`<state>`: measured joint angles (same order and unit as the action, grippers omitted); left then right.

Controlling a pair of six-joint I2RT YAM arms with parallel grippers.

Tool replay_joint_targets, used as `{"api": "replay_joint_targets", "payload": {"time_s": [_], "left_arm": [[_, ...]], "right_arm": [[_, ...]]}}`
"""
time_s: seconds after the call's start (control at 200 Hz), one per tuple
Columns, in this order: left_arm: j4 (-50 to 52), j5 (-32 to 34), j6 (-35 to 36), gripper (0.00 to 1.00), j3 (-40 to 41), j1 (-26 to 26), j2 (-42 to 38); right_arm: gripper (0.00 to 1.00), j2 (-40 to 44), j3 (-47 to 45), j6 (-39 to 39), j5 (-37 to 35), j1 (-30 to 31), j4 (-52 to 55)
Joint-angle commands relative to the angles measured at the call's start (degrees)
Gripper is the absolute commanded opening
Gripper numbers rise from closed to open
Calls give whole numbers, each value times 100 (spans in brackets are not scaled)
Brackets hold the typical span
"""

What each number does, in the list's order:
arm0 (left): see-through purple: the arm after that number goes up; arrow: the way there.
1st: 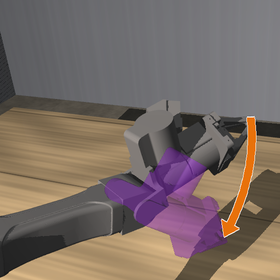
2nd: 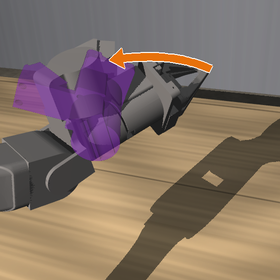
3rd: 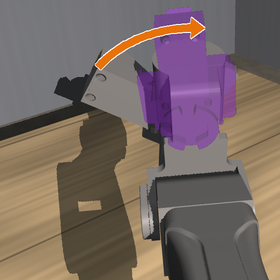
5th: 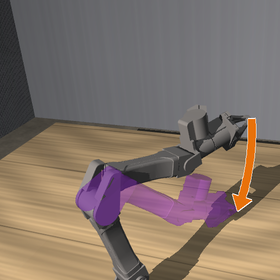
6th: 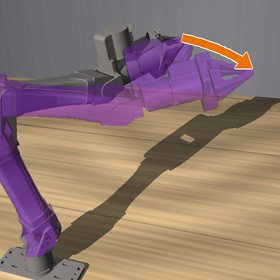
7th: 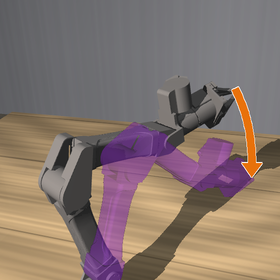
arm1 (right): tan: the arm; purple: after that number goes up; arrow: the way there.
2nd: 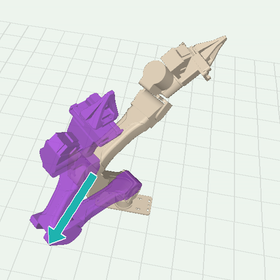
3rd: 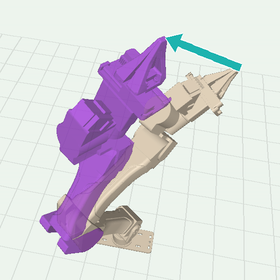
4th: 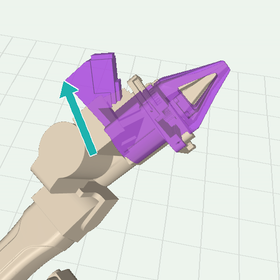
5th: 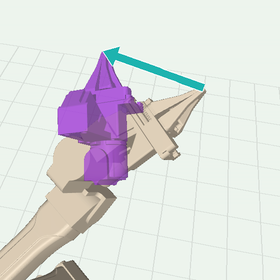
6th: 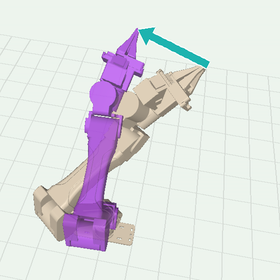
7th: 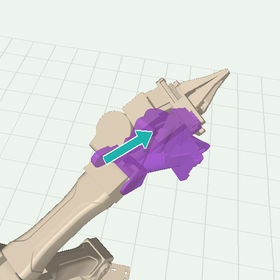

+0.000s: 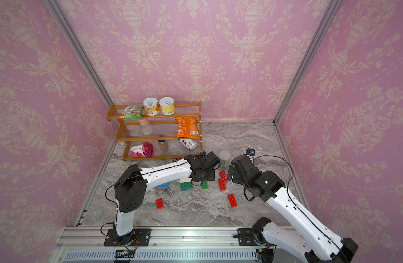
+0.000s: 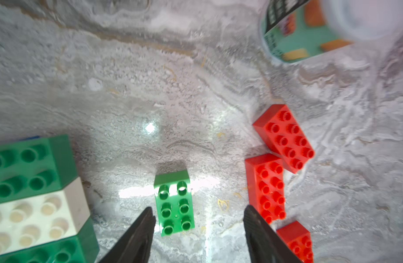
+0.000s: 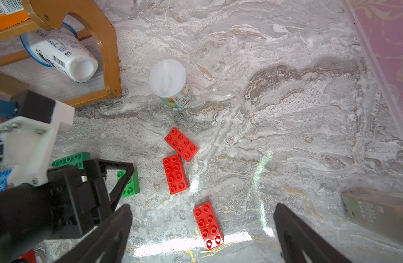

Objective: Assemble a rectangle with lego
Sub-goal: Place the lego brick at the center of the board, then pick up the lego brick from the center of the board.

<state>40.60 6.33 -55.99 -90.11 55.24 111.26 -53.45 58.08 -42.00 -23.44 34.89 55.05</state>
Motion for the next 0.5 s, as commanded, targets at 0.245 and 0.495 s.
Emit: {"api": "replay_joint_targets", "payload": {"time_s": [0.245, 0.495], "left_arm": [[-111, 1499, 393, 99, 1273, -640, -2871], [409, 2819, 448, 99, 3015, -1274, -5521]], "right_arm": [[100, -1066, 783, -530, -350, 1150, 162], [94, -2003, 1279, -1274, -611, 2574, -146]]}}
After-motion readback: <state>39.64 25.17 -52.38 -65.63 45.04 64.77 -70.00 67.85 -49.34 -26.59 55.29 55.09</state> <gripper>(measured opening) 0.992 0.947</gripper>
